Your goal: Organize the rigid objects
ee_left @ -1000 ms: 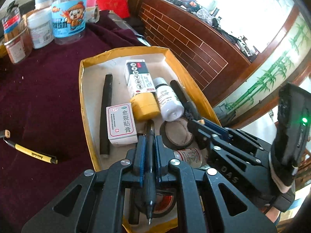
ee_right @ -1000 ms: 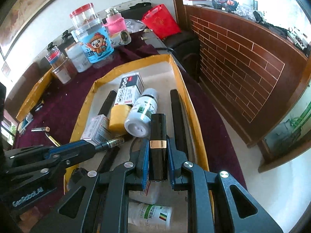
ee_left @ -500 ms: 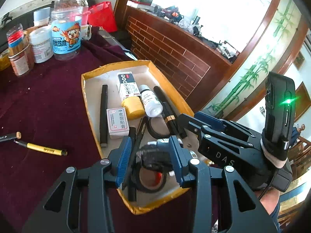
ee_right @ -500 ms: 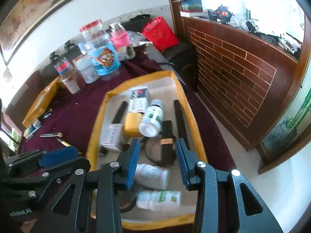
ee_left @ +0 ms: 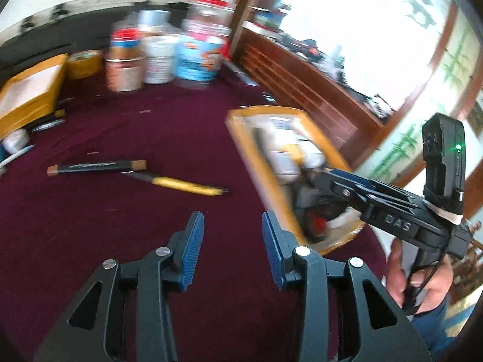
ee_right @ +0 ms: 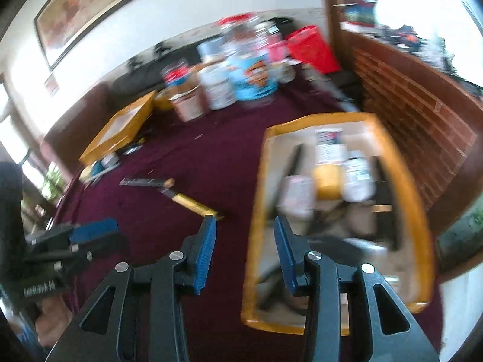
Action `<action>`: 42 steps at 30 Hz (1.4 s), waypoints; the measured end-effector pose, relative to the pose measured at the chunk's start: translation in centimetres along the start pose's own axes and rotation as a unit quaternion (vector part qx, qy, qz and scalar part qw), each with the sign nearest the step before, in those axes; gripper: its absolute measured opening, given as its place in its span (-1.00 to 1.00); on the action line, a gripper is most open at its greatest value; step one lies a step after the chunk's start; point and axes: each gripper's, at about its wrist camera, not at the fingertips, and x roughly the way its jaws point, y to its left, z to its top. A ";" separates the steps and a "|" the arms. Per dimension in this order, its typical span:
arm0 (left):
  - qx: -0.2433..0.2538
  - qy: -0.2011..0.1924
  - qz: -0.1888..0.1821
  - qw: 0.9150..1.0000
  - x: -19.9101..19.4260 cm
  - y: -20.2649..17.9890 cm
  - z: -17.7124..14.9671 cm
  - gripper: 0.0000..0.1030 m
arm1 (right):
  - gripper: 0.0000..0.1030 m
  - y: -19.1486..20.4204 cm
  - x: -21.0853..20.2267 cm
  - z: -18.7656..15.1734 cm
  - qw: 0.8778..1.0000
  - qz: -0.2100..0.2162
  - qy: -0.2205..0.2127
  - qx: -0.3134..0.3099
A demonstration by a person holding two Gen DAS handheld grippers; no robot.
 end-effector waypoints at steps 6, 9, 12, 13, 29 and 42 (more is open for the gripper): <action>-0.063 -0.034 0.093 0.993 -1.0 9.5 -1.1 -0.27 | -0.31 6.7 6.2 -0.1 0.998 0.039 0.047 -0.034; -0.116 -0.029 0.116 0.986 -0.4 13.6 -1.5 -0.27 | -0.31 8.7 9.9 0.7 0.997 0.036 0.061 -0.042; -0.165 -0.017 0.073 0.983 -0.5 16.1 -1.7 -0.27 | -0.32 9.2 13.2 1.7 0.996 0.003 0.075 -0.054; -0.171 -0.018 0.066 0.983 -0.5 16.4 -1.7 -0.27 | -0.32 9.1 14.0 1.9 0.995 -0.003 0.080 -0.055; -0.183 -0.015 0.058 0.981 -0.5 16.8 -1.7 -0.27 | -0.87 12.0 13.9 -2.4 0.982 -0.025 0.101 -0.155; -0.184 -0.031 0.076 0.980 -1.2 16.8 -1.7 -0.27 | -0.11 14.0 11.3 1.5 0.989 0.063 0.101 -0.084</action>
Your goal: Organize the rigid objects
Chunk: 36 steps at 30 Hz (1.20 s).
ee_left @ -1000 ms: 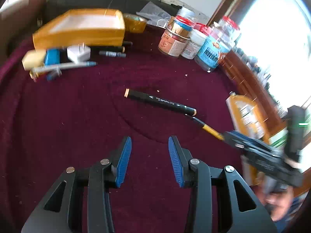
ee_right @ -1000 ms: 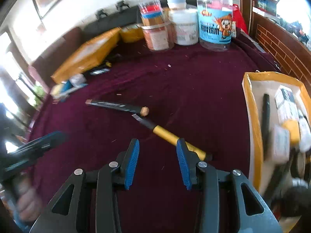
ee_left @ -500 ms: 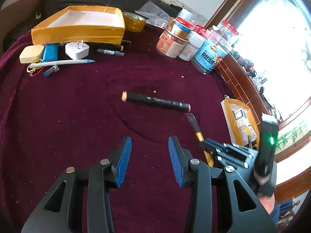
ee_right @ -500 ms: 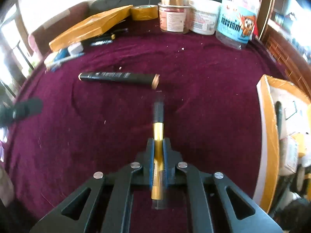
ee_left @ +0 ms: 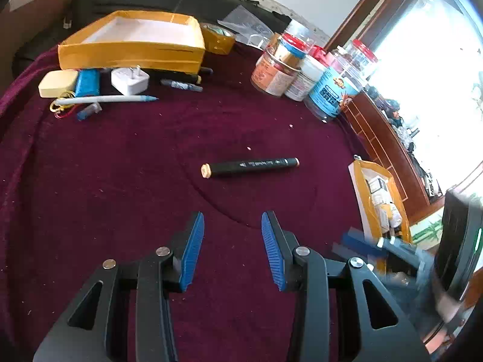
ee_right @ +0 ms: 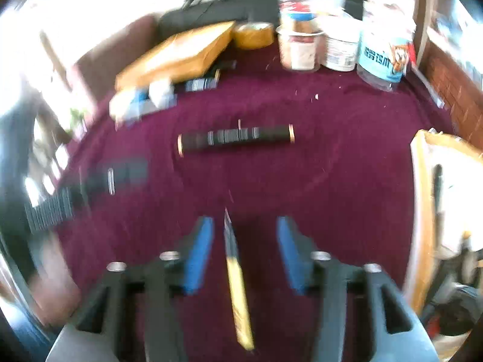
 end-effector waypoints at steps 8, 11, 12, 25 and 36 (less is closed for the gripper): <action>-0.034 -0.040 0.057 0.997 -1.3 2.1 0.6 -0.27 | -0.13 -1.9 6.4 7.6 0.995 -0.033 -0.023 0.093; -0.048 -0.039 0.056 0.997 -1.3 2.7 0.7 -0.27 | -0.14 -1.6 8.6 9.5 0.998 -0.026 -0.003 0.064; -0.051 -0.038 0.058 0.996 -1.3 2.8 0.7 -0.27 | -0.14 -1.2 9.2 9.7 0.998 -0.032 0.011 0.046; -0.062 -0.023 0.057 0.996 -0.6 3.5 0.7 -0.27 | -0.14 4.4 7.4 0.9 0.989 0.070 0.111 -0.066; 0.046 0.026 0.018 0.998 1.0 -0.4 -0.2 -0.27 | -0.14 1.5 -0.9 -6.6 0.997 0.010 -0.001 -0.081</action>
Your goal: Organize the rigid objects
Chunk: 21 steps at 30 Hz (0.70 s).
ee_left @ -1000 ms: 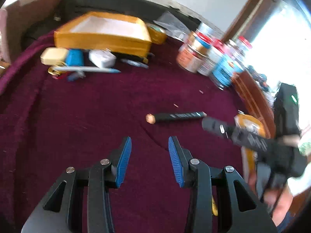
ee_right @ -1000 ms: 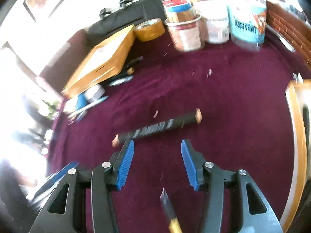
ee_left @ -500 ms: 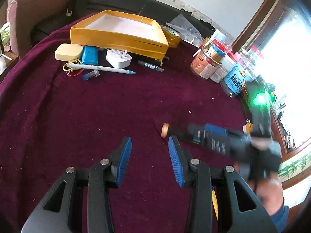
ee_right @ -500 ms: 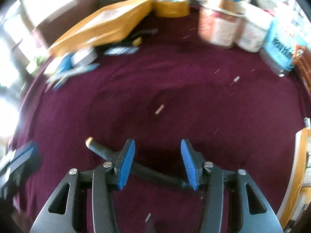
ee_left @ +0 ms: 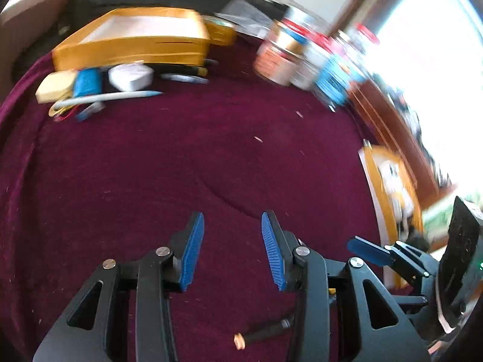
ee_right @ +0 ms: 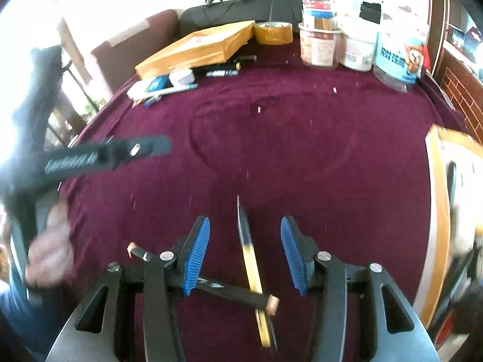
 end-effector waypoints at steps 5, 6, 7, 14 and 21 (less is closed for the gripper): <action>0.054 -0.012 0.007 0.998 -0.4 -2.5 -0.8 -0.27 | -0.14 -2.0 -0.6 -2.0 0.999 -0.036 0.011 -0.007; 0.059 -0.014 0.006 0.998 -0.5 -2.8 -0.8 -0.27 | -0.14 -2.7 -0.9 -1.8 0.999 -0.032 0.006 0.010; 0.062 -0.017 0.005 0.998 -0.6 -2.9 -0.9 -0.27 | -0.14 -3.3 -1.1 -1.8 0.999 -0.024 -0.004 0.024; 0.159 -0.003 -0.046 0.986 -4.1 -6.1 -3.0 -0.27 | -0.14 -5.9 -4.1 -4.2 0.993 0.018 -0.069 0.092; 0.359 0.031 -0.079 0.929 -7.7 -10.5 -10.3 0.53 | -0.14 -7.3 -3.7 -5.6 0.990 0.049 -0.067 0.117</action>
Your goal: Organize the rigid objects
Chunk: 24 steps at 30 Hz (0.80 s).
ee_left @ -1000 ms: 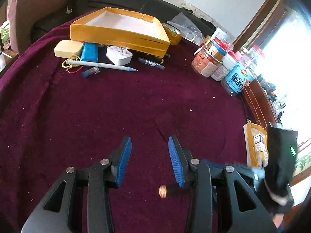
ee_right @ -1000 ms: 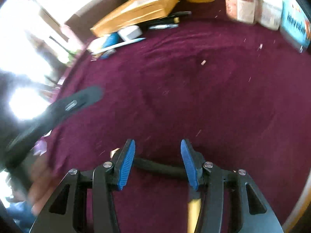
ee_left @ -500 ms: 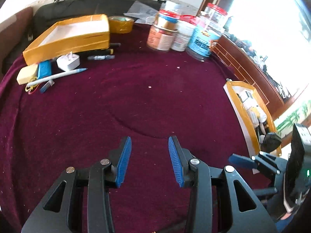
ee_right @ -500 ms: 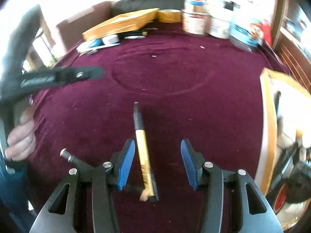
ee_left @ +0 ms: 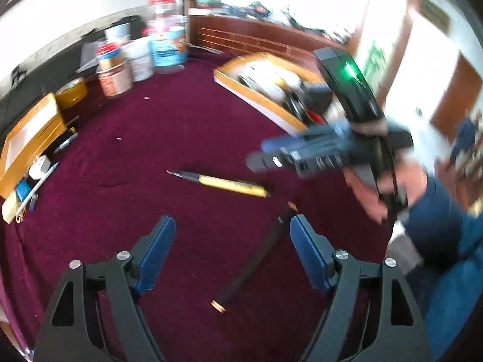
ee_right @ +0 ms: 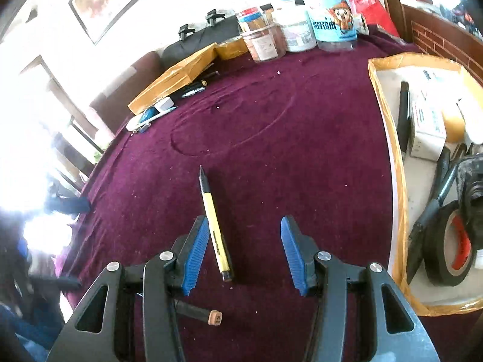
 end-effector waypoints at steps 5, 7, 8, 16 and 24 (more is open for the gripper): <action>0.038 0.047 -0.023 0.998 2.3 -1.2 -1.0 0.52 | -0.14 0.1 -1.1 -0.2 1.000 0.010 -0.016 0.002; 0.044 0.061 -0.041 0.996 3.4 -1.8 -0.9 0.52 | -0.13 0.0 -1.1 -0.3 1.000 0.006 -0.015 0.004; 0.055 0.070 -0.049 0.995 4.1 -2.4 -0.9 0.50 | -0.14 0.0 -1.1 -0.3 1.000 0.006 -0.014 0.004; 0.028 0.108 0.015 0.994 6.9 -2.8 -1.6 -0.76 | -0.13 0.7 -0.6 -0.4 1.000 -0.011 0.001 -0.015; -0.191 0.067 0.030 0.979 4.6 3.5 -4.3 -0.76 | -0.45 4.1 3.8 0.3 0.993 -0.053 0.068 -0.085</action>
